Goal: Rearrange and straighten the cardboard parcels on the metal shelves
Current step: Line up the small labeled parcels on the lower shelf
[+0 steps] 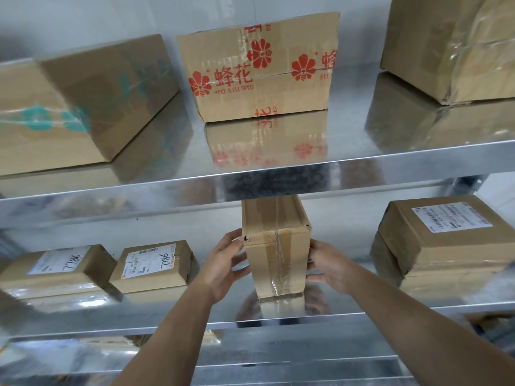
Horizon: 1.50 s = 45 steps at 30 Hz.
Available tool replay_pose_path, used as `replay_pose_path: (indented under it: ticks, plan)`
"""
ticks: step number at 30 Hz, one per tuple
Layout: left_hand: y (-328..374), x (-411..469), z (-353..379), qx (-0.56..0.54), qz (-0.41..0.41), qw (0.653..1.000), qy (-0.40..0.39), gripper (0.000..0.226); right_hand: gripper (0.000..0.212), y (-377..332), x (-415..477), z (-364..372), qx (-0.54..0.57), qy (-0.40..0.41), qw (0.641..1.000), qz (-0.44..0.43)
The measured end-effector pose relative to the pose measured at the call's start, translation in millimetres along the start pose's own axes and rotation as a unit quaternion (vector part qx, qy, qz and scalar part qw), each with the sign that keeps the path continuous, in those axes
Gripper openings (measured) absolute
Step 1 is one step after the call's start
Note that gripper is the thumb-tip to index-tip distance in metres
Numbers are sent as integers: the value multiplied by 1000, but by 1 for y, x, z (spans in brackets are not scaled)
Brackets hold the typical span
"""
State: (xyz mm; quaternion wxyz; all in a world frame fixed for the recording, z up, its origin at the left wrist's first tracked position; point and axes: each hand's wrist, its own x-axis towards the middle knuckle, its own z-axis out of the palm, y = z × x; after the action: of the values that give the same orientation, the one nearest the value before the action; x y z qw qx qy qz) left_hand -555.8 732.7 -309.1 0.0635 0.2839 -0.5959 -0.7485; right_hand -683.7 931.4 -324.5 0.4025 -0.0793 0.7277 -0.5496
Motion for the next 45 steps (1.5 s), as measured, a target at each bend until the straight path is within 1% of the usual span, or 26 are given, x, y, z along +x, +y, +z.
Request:
replay_pose_path:
  ticks: [2, 7, 11, 15, 19, 22, 24, 27, 30, 32, 35, 39, 45]
  plan:
    - [1, 0, 1, -2, 5, 1000, 2, 25, 31, -3, 1, -1, -12, 3, 1000, -4]
    - [6, -1, 6, 0, 20, 1000, 10, 30, 28, -10, 3, -3, 31, 16, 999, -10]
    - [8, 0, 9, -3, 23, 1000, 16, 34, 23, -15, -1, -2, 71, -3, 997, -11]
    - [13, -1, 8, 4, 30, 999, 25, 32, 30, -11, 4, -3, 90, 2, 996, -10]
    - [13, -2, 6, -2, 39, 999, 21, 21, 32, -11, 11, -6, 157, 6, 987, -18]
    - [13, -4, 9, -10, 37, 999, 16, 23, 33, -15, 7, -6, 188, 0, 982, -29]
    - [12, -6, 10, -11, 36, 999, 15, 24, 30, -18, 4, -5, 193, -6, 980, -39]
    - [13, -7, 11, -28, 31, 999, 20, 30, 26, -21, 0, -2, 180, 8, 982, -55]
    - [15, -9, 11, -21, 31, 999, 0, 35, 28, -20, -2, 3, 167, 0, 984, -53]
    - [14, -9, 11, -11, 22, 1000, 1, 38, 32, -20, -5, 5, 166, -6, 985, -46]
    - [12, -11, 14, -28, 16, 999, 4, 35, 36, -20, -6, 7, 171, -15, 984, -44]
    - [9, -16, 17, -34, 16, 999, 28, 25, 31, -18, -8, 4, 176, -37, 982, -53]
    - [10, -21, 17, -19, 23, 999, 34, 29, 27, -14, -10, 7, 192, -48, 978, -62]
